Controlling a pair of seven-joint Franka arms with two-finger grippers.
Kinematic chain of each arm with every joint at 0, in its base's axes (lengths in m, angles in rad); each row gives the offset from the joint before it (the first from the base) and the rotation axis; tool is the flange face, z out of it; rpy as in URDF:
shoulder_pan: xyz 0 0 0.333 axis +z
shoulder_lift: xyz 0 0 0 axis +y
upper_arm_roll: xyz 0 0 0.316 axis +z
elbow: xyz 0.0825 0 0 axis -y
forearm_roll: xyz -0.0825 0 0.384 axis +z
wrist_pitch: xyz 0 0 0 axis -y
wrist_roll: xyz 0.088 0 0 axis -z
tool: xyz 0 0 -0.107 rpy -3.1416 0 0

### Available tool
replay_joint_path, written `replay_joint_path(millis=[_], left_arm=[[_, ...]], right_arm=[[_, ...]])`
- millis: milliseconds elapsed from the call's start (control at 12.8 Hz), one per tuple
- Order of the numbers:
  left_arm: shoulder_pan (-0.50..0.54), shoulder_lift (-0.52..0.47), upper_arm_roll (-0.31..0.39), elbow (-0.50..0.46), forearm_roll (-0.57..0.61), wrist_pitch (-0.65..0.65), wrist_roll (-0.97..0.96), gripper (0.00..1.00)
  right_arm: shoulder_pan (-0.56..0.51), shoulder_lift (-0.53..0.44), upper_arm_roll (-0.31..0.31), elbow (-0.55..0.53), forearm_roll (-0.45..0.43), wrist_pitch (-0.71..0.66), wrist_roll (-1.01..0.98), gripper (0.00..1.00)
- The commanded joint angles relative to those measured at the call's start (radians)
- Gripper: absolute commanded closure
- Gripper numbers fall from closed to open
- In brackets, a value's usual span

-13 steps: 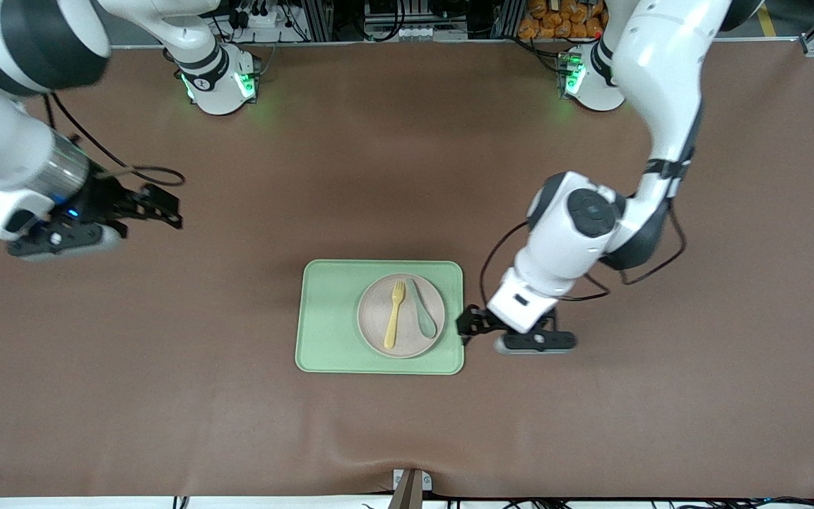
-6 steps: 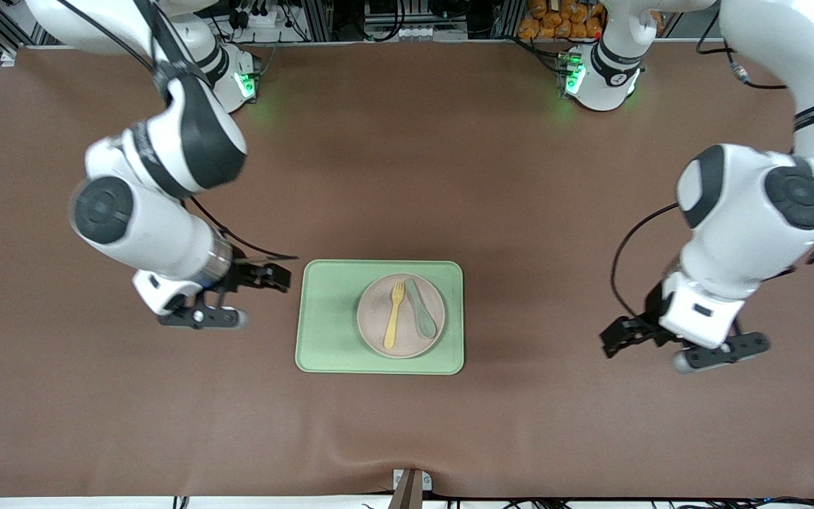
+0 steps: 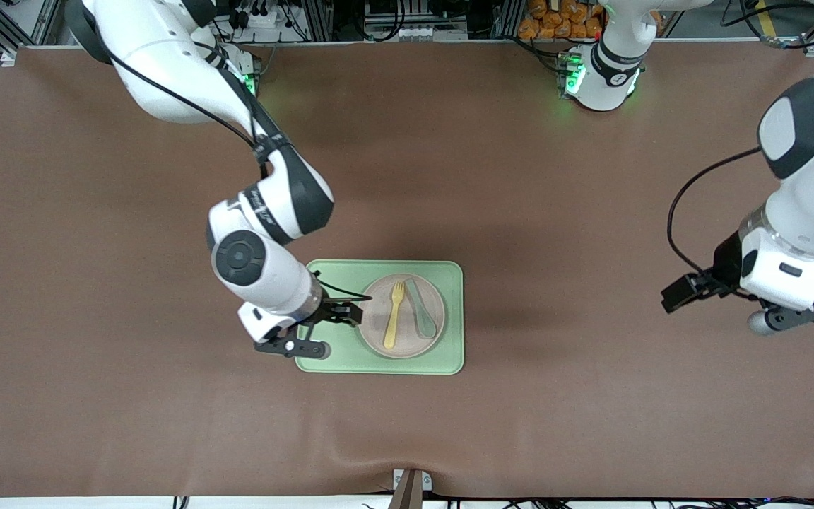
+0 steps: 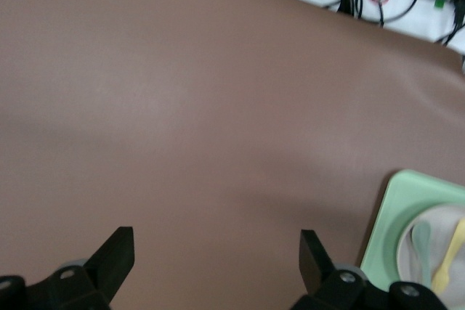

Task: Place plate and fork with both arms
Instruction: 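Lower the right gripper onto the yellow fork while the left gripper withdraws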

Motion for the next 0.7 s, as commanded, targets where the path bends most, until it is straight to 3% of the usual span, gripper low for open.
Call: replay_joint_path(millis=[0, 234, 469, 625], left_arm=[[0.008, -0.107, -0.009, -0.034, 0.006, -0.129, 0.010, 0.00], [0.050, -0.172, -0.008, -0.036, -0.004, -0.252, 0.076, 0.00], [0.164, -0.203, -0.008, -0.065, -0.091, -0.317, 0.233, 0.00], [0.181, -0.238, -0.008, -0.118, -0.096, -0.320, 0.295, 0.00]], right_arm=[[0.047, 0.082, -0.032, 0.068, -0.020, 0.032, 0.032, 0.09], [0.128, 0.150, -0.088, 0.110, -0.020, 0.034, 0.067, 0.19], [0.153, 0.185, -0.088, 0.119, -0.018, 0.045, 0.078, 0.26], [0.158, 0.197, -0.088, 0.121, -0.018, 0.046, 0.076, 0.28]])
